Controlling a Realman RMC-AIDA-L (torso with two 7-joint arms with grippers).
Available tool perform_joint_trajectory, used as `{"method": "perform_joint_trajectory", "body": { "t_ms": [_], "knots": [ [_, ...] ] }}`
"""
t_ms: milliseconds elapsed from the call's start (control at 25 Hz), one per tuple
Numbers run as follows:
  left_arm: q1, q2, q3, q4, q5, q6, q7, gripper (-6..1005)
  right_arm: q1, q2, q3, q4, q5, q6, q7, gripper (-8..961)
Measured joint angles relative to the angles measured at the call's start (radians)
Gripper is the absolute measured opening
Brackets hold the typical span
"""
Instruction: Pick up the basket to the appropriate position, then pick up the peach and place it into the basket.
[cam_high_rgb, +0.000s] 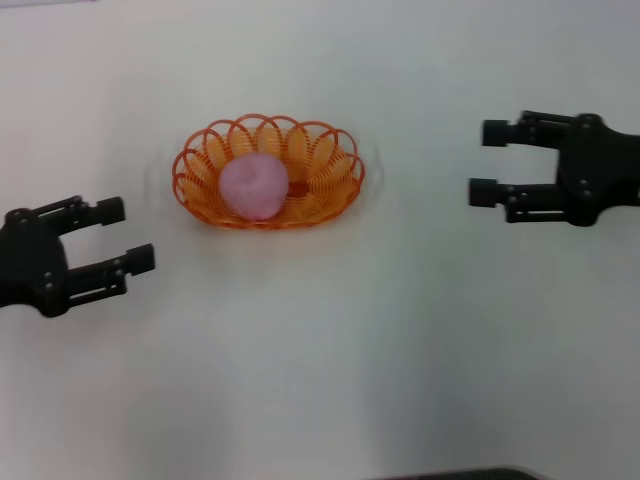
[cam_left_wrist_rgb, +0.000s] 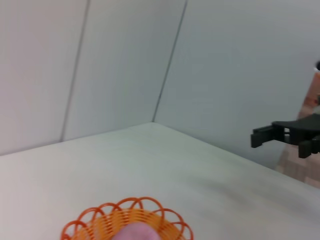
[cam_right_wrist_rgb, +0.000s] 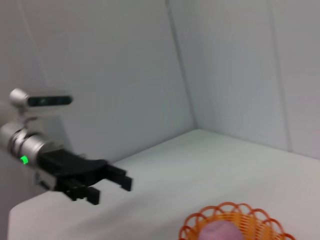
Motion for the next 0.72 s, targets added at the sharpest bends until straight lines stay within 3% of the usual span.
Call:
{"method": "perform_joint_trajectory", "body": {
  "t_ms": [280,720],
  "knots": [
    [0.045,-0.001,-0.057,-0.007,0.003,-0.010,0.045,751,-0.043,-0.010,0.115,0.157,-0.008,0.008,-0.155,868],
    [0.051,-0.004,-0.059,-0.003,0.016,-0.041,0.047,751,-0.042,-0.007,0.128,0.188,-0.031,0.065,-0.172,869]
  ]
}}
